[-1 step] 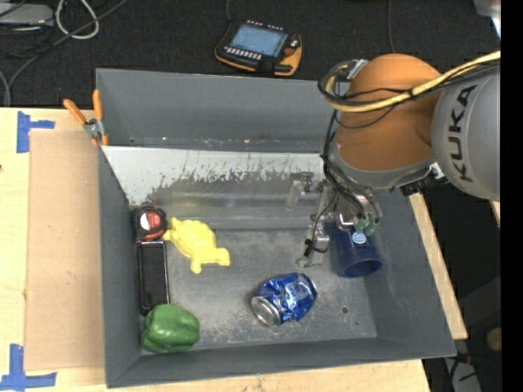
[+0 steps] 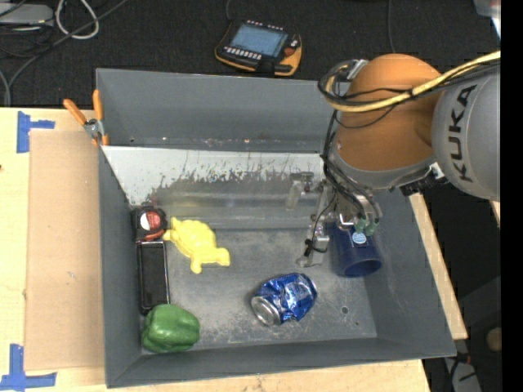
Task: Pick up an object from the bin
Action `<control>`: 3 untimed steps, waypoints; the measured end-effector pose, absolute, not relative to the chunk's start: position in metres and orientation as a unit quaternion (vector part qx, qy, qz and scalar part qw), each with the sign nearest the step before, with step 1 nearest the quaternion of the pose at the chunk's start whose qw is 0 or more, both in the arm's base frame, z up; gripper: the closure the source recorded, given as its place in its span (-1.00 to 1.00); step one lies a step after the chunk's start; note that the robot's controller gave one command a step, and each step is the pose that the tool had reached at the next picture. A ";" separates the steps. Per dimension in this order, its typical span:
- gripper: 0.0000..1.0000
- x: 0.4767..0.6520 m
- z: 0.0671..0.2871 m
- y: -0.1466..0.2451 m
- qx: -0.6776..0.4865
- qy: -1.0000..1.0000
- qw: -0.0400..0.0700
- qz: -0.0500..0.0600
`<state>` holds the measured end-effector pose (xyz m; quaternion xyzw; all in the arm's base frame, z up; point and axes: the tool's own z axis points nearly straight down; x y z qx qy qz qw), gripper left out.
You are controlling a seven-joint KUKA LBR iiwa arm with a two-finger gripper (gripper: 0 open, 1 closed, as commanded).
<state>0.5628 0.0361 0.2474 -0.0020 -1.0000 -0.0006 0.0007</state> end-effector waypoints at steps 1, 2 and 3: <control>-1.00 0.560 0.197 0.028 -0.117 -0.993 0.003 -0.001; -1.00 0.563 0.223 0.039 -0.094 -0.996 0.000 -0.001; -1.00 0.570 0.205 0.037 -0.119 -0.993 -0.004 -0.002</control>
Offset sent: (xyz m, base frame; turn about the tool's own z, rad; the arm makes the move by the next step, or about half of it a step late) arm -0.0007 0.0043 -0.0223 0.1809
